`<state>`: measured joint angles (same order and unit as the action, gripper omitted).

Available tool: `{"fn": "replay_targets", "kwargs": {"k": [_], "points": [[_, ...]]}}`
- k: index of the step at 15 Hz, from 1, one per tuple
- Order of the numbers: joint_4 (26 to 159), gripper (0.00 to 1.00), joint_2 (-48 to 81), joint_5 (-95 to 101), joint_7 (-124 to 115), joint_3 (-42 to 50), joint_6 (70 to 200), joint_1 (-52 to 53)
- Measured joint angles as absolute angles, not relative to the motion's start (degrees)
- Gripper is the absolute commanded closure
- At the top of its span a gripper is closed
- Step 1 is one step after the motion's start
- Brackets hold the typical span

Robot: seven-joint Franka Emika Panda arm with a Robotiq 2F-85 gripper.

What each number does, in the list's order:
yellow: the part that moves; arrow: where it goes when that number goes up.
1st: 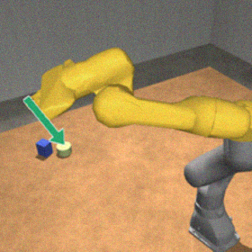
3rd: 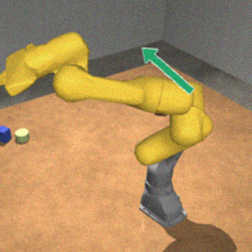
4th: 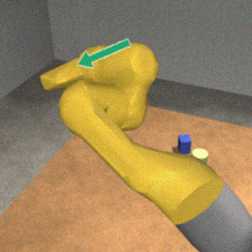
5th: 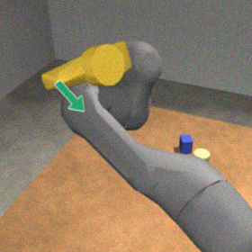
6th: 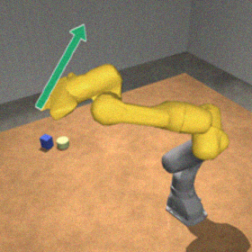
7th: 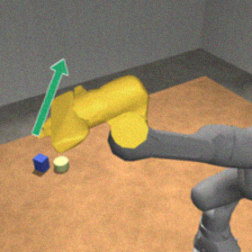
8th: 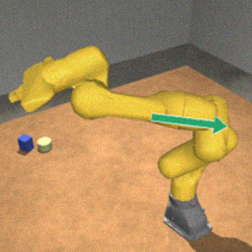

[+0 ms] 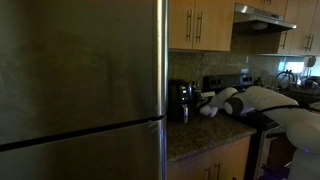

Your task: Move the jar to the back of the counter

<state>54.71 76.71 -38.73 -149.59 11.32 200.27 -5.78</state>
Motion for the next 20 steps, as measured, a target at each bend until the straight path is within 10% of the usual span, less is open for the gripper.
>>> {"fn": "replay_targets", "kwargs": {"k": [10,20], "points": [[70.8,0.00,69.1,-8.9,-145.0,-24.5,192.2,-31.8],[95.3,0.00,40.5,-21.9,-137.4,-6.7,165.1,-27.2]]}}
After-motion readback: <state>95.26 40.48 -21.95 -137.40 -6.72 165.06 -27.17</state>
